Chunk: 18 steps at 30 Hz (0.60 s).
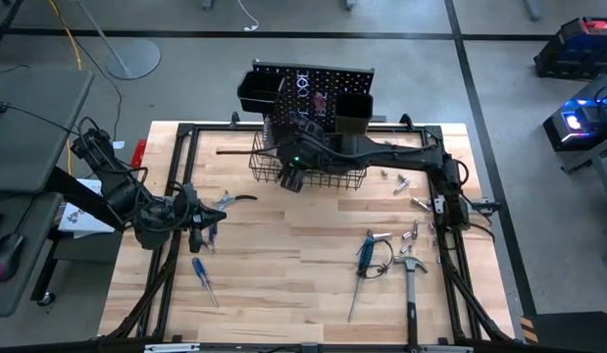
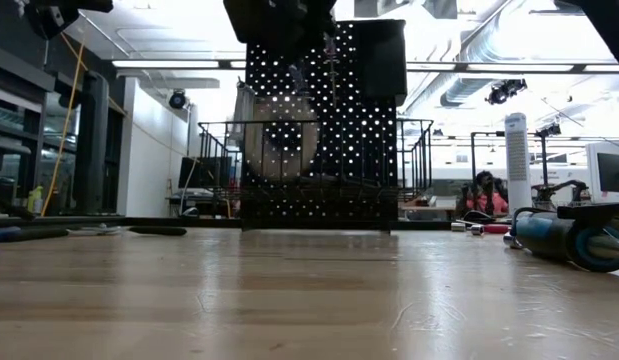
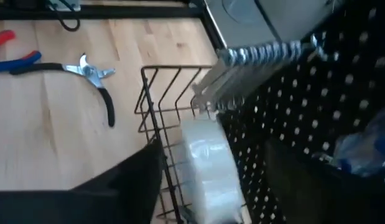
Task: Hang tools onto peg board
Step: Put the masking tape in the wire basket on the pegboard, then put the socket in the left black bin on the pegboard
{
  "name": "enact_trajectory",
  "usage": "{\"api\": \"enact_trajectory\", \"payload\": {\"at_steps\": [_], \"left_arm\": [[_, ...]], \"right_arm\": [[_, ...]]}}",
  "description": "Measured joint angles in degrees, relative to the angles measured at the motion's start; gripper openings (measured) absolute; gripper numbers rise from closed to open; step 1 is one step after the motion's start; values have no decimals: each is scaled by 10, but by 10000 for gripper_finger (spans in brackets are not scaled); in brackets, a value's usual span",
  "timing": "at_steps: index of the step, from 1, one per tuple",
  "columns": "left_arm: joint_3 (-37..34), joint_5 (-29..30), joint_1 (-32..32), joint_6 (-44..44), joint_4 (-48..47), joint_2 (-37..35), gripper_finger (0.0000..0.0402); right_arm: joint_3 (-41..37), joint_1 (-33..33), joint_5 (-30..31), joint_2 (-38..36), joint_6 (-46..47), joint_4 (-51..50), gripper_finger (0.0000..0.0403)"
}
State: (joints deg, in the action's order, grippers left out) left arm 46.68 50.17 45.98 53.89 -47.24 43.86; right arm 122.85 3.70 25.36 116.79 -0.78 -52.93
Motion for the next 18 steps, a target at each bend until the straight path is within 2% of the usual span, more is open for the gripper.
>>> {"api": "enact_trajectory", "payload": {"at_steps": [4,11,15,18], "left_arm": [[0,0,0,0,-1,0,0],[0,-7,0,0,-1,0,0],[0,-67,0,-4,-22,3,0],[0,-76,0,37,-70,22,2]], "right_arm": [[2,-1,2,0,-26,8,300],[48,-22,-8,0,0,-72,306],[70,-53,-35,-1,41,-145,307],[62,-83,-45,-1,79,-193,307]]}}
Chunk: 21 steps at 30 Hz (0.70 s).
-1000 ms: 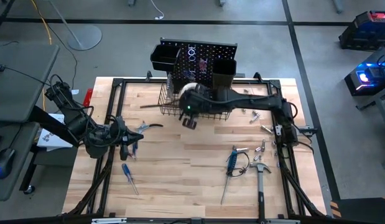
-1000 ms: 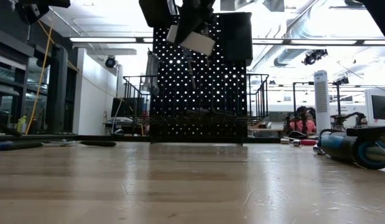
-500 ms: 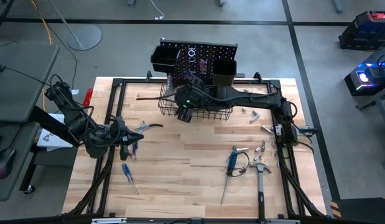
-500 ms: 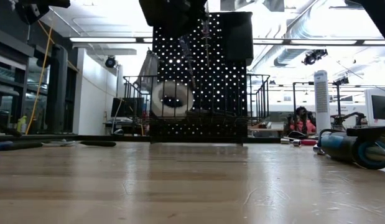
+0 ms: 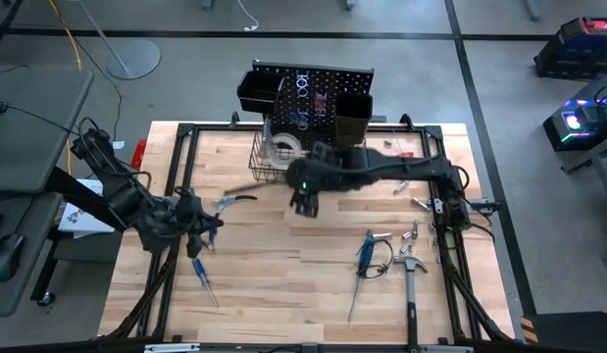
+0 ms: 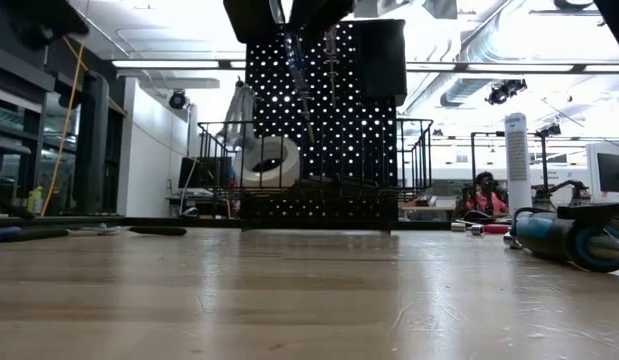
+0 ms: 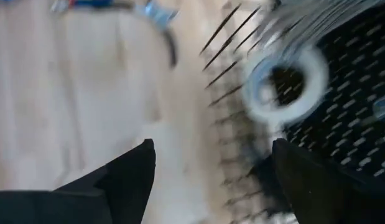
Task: Hang tools onto peg board
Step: Put the socket in the left black bin on the pegboard
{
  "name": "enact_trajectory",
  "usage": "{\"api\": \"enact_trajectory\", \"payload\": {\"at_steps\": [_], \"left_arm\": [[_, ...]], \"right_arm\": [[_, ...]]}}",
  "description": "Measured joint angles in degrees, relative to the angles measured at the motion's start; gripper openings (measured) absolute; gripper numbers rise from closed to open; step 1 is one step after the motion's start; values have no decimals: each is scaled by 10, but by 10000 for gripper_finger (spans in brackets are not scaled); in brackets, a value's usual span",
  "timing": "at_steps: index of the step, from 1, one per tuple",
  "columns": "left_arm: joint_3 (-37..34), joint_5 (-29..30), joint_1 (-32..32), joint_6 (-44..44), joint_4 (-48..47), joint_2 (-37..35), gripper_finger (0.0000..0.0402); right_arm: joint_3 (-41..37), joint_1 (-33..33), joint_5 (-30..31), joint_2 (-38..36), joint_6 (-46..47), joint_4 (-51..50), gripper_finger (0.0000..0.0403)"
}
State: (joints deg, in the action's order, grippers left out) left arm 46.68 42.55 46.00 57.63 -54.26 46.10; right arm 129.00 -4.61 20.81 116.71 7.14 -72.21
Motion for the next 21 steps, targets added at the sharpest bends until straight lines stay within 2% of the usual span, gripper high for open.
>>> {"api": "enact_trajectory", "payload": {"at_steps": [5,12,16,21], "left_arm": [[0,-42,-10,-27,9,56,42],[0,-92,-53,-27,59,130,146],[0,-122,-80,-28,83,140,194],[0,-137,-111,-25,84,136,224]], "right_arm": [[-51,-67,-28,0,61,-21,307],[-146,-161,-26,-18,195,-54,307],[-259,-207,-39,-80,347,-64,307],[-446,-249,-91,-205,609,-50,307]]}}
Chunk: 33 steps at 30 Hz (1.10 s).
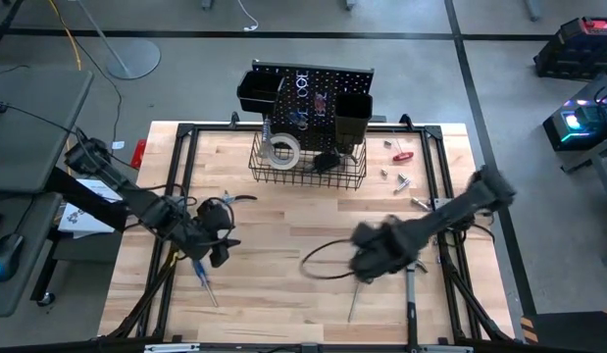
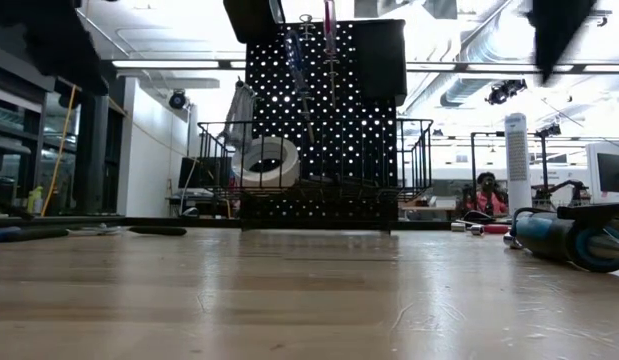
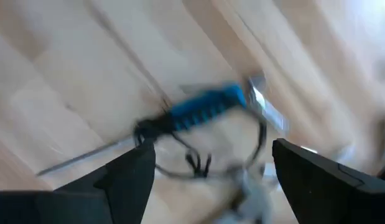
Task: Hang tools onto peg board
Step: Put the socket in the left black bin on the pegboard
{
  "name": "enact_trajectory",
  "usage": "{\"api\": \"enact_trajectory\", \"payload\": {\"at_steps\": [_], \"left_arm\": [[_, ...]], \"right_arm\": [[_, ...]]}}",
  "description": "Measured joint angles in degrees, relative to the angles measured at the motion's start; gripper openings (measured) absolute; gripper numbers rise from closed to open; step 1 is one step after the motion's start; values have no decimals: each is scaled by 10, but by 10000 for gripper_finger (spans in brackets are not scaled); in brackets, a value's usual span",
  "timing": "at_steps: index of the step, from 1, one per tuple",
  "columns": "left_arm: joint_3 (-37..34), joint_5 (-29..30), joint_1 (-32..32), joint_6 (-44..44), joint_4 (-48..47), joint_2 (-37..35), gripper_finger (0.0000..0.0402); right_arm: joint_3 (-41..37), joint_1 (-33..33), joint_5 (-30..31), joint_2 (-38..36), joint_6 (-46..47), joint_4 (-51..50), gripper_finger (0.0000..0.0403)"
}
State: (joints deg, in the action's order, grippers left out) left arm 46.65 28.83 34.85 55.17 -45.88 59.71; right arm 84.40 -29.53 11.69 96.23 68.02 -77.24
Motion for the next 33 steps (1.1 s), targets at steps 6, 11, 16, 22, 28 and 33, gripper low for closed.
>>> {"api": "enact_trajectory", "payload": {"at_steps": [6,11,16,22,28,33], "left_arm": [[0,-3,-40,48,22,0,232],[0,-20,-54,67,50,2,232],[0,-43,-54,68,49,14,232],[0,-68,-54,93,50,44,232],[0,-88,-55,93,55,78,232],[0,-123,-62,93,70,96,232]], "right_arm": [[-162,-34,-24,-135,267,54,307],[-224,-49,-6,-195,376,106,307],[-253,-50,-4,-208,371,173,307],[-253,-45,16,-205,370,206,307],[-253,-33,15,-205,419,165,307],[-253,19,8,-202,526,-22,307]]}}
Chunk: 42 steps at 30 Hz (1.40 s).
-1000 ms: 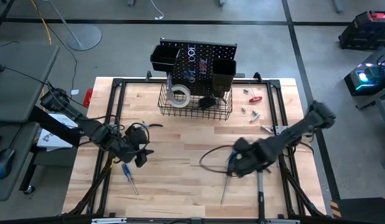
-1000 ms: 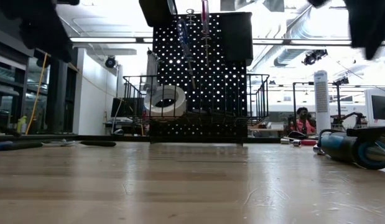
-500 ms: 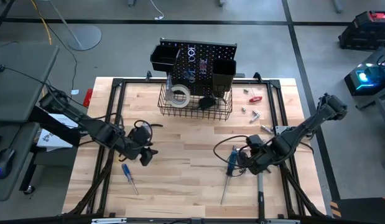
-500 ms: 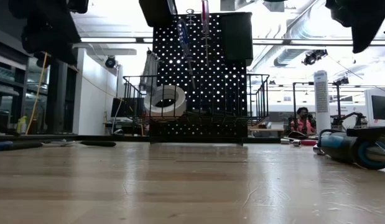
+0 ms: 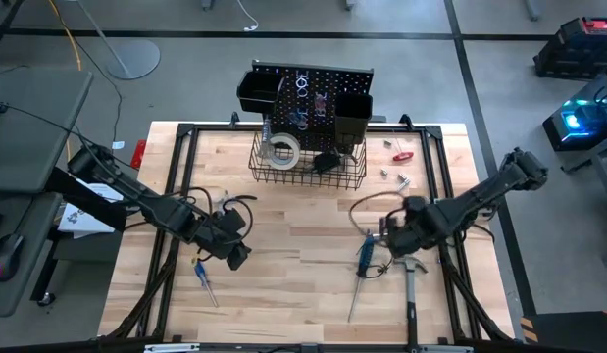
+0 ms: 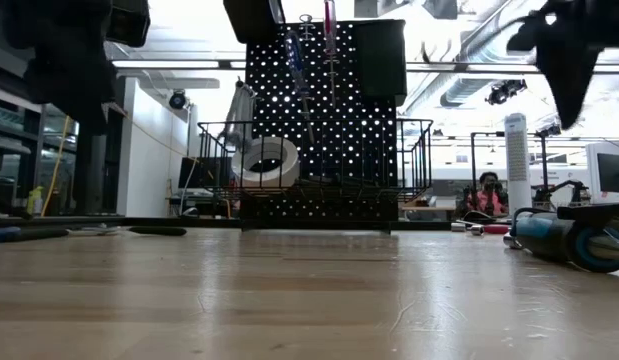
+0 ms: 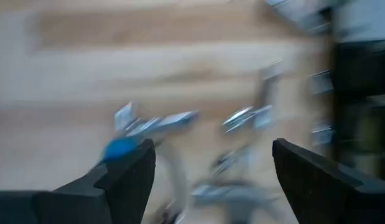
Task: Hang tools onto peg board
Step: Put the socket in the left black bin on the pegboard
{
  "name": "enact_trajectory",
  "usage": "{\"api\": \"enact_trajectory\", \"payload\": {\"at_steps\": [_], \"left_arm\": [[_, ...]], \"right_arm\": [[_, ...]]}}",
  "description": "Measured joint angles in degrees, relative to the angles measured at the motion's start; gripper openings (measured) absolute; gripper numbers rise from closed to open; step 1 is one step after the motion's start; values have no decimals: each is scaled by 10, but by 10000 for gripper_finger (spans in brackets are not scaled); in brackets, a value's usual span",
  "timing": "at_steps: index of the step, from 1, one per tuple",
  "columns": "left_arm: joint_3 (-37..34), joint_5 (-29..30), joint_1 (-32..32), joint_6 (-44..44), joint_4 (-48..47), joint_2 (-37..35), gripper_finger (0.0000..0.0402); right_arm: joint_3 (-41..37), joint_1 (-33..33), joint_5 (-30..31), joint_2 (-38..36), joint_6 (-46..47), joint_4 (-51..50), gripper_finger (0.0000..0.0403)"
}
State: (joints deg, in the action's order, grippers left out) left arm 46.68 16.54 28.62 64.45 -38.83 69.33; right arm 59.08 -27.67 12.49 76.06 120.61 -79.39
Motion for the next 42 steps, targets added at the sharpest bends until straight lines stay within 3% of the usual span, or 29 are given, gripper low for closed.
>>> {"api": "enact_trajectory", "payload": {"at_steps": [3,7,11,17,33,42], "left_arm": [[0,-1,-4,-1,1,5,232],[0,-8,-9,-29,2,6,232],[0,-11,-9,-36,1,6,232],[0,-12,-9,-36,1,6,232],[0,-12,-9,-29,7,5,232],[0,-10,-9,-16,27,5,232]], "right_arm": [[-21,32,-25,-3,-12,-26,307],[-105,66,-101,-8,-63,103,307],[-170,86,-123,-8,-31,186,307],[-215,97,-160,-8,-1,233,306],[-221,97,-153,-8,-9,248,306],[-228,97,-148,-8,38,246,306]]}}
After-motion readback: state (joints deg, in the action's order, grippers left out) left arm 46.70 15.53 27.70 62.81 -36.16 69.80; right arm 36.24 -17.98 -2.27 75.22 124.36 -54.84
